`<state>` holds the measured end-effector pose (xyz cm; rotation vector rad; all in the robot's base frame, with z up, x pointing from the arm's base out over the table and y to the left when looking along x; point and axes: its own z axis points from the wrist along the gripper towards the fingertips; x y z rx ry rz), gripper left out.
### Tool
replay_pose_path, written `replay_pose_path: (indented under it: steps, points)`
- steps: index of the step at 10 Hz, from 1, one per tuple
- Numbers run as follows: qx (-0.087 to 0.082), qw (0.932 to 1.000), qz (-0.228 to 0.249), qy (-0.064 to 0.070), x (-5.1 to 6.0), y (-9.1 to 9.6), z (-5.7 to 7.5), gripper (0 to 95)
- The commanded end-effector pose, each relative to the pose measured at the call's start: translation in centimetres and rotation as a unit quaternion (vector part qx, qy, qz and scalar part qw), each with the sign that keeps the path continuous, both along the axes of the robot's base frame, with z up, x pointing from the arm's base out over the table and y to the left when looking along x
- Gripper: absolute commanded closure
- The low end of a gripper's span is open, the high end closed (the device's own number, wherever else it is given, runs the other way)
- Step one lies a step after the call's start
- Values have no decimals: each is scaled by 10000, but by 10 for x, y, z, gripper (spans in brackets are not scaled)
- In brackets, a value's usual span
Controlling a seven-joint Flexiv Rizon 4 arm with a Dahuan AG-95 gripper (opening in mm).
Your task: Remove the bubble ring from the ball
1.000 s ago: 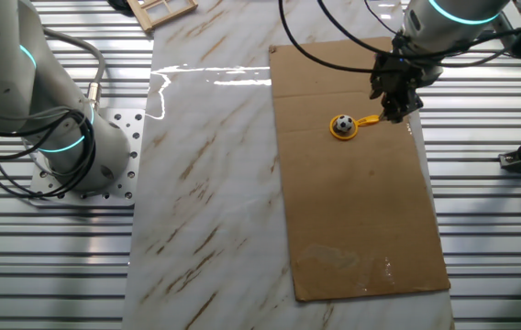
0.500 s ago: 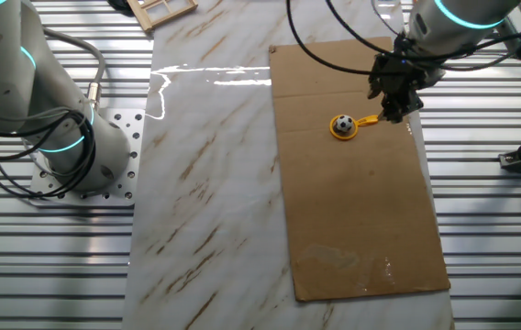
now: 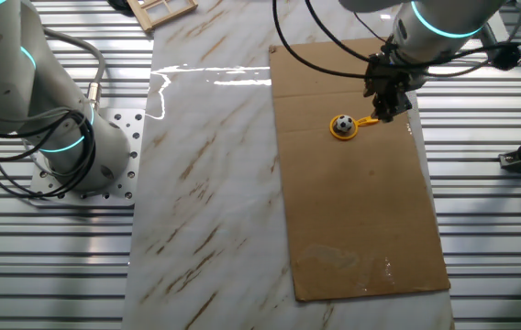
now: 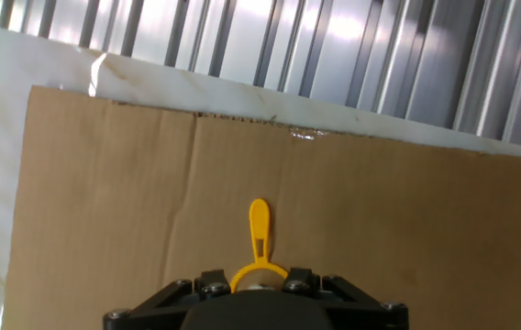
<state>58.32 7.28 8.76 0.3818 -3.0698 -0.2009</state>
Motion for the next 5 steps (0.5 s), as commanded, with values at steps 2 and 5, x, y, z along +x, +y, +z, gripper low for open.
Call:
replay_pose_path:
  steps: [2,5]
  points:
    - [58,10000,21,-48,6,-4,-15,570]
    - [23,10000,-23,-57,11,1,-29,570]
